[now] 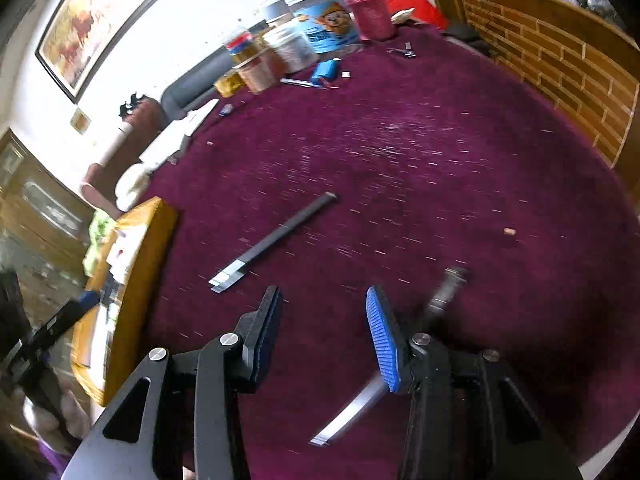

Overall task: Organize rigid objects
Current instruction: 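Grasp a black pen with the left tool while the right tool grasps a clear pen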

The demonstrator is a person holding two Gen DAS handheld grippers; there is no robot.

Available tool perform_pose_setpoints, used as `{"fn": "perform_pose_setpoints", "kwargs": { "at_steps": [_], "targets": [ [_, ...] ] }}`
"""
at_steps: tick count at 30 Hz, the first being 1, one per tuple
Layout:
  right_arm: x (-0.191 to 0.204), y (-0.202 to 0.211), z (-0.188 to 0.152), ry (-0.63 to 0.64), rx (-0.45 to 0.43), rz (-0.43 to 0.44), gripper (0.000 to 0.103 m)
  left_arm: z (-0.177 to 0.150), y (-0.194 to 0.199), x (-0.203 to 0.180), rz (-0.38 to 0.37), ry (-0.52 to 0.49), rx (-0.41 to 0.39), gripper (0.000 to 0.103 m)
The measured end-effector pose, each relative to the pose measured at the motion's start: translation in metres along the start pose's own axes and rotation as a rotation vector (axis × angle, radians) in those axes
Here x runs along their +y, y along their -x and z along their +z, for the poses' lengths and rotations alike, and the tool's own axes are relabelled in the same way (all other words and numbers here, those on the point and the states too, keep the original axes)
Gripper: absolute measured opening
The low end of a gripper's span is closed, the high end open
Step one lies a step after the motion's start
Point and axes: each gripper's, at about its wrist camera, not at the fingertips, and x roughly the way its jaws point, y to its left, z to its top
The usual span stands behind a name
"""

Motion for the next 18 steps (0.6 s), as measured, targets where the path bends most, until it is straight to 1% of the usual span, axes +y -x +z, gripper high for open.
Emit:
{"fn": "perform_pose_setpoints", "kwargs": {
  "at_steps": [1,3,5,7,8,9,11,12,13,14,15,16,18],
  "targets": [
    [-0.002,0.001,-0.003,0.018,-0.004,-0.030,0.039,0.002,-0.017,-0.012,0.001,-0.025,0.039,0.067],
    [-0.006,-0.002,-0.005,0.028,-0.001,-0.061,0.039,0.005,-0.044,-0.032,-0.012,-0.063,0.101,0.067],
    [-0.010,-0.010,-0.008,0.021,0.011,-0.074,0.039,0.009,-0.074,-0.051,-0.006,-0.097,0.160,0.067],
    [-0.006,-0.010,-0.010,0.034,-0.011,-0.085,0.039,0.014,-0.101,-0.068,-0.003,-0.150,0.186,0.067],
    [-0.002,-0.012,-0.010,0.053,-0.013,-0.099,0.039,0.016,-0.115,-0.075,0.022,-0.181,0.196,0.067],
    [0.001,-0.015,-0.012,0.067,-0.010,-0.098,0.039,0.019,-0.135,-0.085,0.082,-0.234,0.201,0.067],
    [0.009,-0.021,-0.020,0.105,0.004,-0.087,0.039,0.018,-0.165,-0.094,0.152,-0.314,0.223,0.066],
    [0.013,-0.022,-0.024,0.131,-0.006,-0.099,0.037,0.015,-0.177,-0.097,0.182,-0.343,0.247,0.059],
    [0.015,-0.022,-0.027,0.160,-0.021,-0.117,0.022,0.009,-0.189,-0.098,0.216,-0.370,0.282,0.045],
    [0.017,-0.024,-0.028,0.192,-0.020,-0.138,0.015,0.004,-0.192,-0.096,0.227,-0.388,0.292,0.024],
    [0.015,-0.024,-0.028,0.201,-0.028,-0.151,0.008,0.000,-0.188,-0.101,0.218,-0.415,0.261,0.016],
    [0.012,-0.024,-0.027,0.196,-0.027,-0.144,0.003,-0.003,-0.184,-0.103,0.197,-0.421,0.270,0.012],
    [0.001,-0.024,-0.021,0.163,-0.020,-0.109,0.002,-0.006,-0.175,-0.102,0.172,-0.406,0.288,0.012]
  ]
}}
